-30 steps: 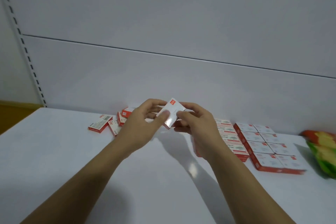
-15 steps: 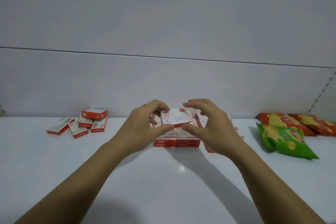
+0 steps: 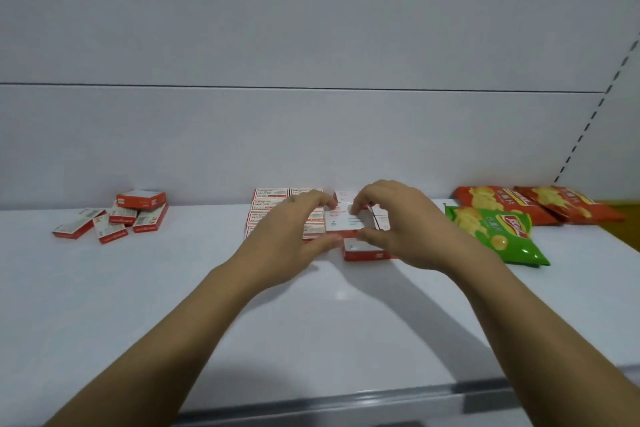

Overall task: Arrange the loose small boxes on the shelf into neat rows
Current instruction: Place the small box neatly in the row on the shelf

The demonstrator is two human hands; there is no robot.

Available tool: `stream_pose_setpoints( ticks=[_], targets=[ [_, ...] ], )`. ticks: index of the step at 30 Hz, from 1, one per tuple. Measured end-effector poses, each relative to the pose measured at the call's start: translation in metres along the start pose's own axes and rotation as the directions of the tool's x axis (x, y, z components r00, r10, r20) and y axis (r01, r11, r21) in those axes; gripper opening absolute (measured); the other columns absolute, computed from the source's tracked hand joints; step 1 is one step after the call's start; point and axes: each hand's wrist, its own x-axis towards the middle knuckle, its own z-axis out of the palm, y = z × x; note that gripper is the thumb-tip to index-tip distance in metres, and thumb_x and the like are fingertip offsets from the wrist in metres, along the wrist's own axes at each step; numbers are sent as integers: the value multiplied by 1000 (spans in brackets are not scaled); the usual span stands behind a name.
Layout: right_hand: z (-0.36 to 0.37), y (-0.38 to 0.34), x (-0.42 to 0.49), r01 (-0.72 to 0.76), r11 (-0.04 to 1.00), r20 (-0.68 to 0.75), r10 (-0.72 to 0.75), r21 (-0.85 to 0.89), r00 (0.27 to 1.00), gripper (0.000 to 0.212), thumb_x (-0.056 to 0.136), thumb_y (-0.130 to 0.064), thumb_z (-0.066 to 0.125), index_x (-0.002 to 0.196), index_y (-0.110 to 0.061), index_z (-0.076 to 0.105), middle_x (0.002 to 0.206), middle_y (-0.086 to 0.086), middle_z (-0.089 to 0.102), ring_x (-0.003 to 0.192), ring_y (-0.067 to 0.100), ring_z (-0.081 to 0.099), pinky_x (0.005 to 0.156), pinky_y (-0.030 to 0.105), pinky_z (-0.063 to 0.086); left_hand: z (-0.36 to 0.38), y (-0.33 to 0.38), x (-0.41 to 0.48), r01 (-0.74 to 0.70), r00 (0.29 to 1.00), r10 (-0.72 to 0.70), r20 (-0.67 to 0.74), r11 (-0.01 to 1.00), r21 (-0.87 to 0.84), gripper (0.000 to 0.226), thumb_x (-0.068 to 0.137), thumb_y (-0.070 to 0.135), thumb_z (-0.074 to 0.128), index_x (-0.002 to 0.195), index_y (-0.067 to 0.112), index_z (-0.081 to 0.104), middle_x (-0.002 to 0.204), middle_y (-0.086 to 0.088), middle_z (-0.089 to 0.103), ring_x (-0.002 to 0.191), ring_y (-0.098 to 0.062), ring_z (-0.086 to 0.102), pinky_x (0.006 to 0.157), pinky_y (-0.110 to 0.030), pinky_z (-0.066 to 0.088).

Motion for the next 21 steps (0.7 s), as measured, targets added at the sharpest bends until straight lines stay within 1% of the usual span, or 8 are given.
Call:
stream_pose_setpoints(
  ticks=[2, 4, 6, 9, 13, 15, 18, 21],
  targets=[
    [3, 13, -3, -29, 1000, -1, 29, 12, 1000, 23, 81, -26, 72, 100, -28, 59, 103, -9, 59, 99, 11, 50, 83, 25, 40, 4, 3, -1, 28, 1000, -29, 4, 994, 105, 48, 83, 41, 67, 126, 29, 49, 126, 18, 50, 120, -7, 42, 97, -24, 36],
    [6, 26, -3, -71, 997, -1, 71, 23, 997, 21, 82, -24, 72, 99, -27, 60, 104, -8, 59, 100, 12, 50, 84, 26, 40, 8, 4, -2, 69, 998, -69, -4, 975, 209, 51, 84, 45, 65, 129, 28, 48, 134, 12, 49, 125, -12, 40, 100, -27, 33],
    [8, 36, 2, -108, 994, -1, 109, 26, 994, 19, 83, -24, 70, 98, -27, 59, 104, -8, 59, 100, 13, 50, 84, 28, 41, 10, 2, -1, 108, 994, -107, -18, 946, 304, 51, 85, 49, 61, 130, 27, 48, 136, 9, 49, 126, -14, 40, 100, -30, 33],
    [13, 49, 19, -151, 988, 11, 151, 13, 988, 16, 86, -22, 67, 100, -24, 59, 107, -6, 58, 100, 14, 49, 83, 27, 39, 10, -4, 5, 164, 985, -169, -24, 896, 412, 52, 87, 53, 55, 131, 28, 46, 139, 6, 47, 127, -15, 39, 100, -33, 31],
    [26, 64, 48, -200, 980, 35, 200, -10, 979, 17, 89, -19, 64, 105, -23, 60, 115, -3, 58, 106, 16, 51, 85, 28, 42, 10, -8, 12, 177, 980, -199, -3, 865, 469, 49, 88, 53, 52, 130, 28, 46, 137, 6, 48, 128, -16, 37, 99, -35, 31],
    [33, 71, 62, -226, 974, 33, 226, -11, 973, 17, 89, -18, 64, 105, -22, 61, 117, -1, 59, 106, 18, 53, 82, 26, 41, 9, -9, 16, 181, 979, -206, -2, 857, 482, 48, 88, 52, 52, 129, 28, 46, 137, 5, 48, 128, -16, 37, 99, -36, 31],
    [41, 82, 79, -259, 966, 23, 259, 3, 966, 16, 88, -17, 63, 103, -21, 61, 116, 1, 59, 100, 18, 53, 78, 26, 39, 8, -9, 21, 178, 978, -208, 4, 846, 503, 48, 88, 52, 51, 129, 29, 45, 136, 5, 48, 127, -17, 38, 100, -37, 31],
    [50, 90, 89, -272, 962, -4, 272, 0, 962, 12, 90, -19, 62, 101, -21, 63, 114, 1, 59, 92, 15, 50, 77, 27, 41, 8, -9, 24, 186, 977, -214, -2, 844, 503, 49, 88, 53, 50, 131, 30, 44, 136, 5, 48, 125, -17, 39, 100, -37, 31]
  ],
)
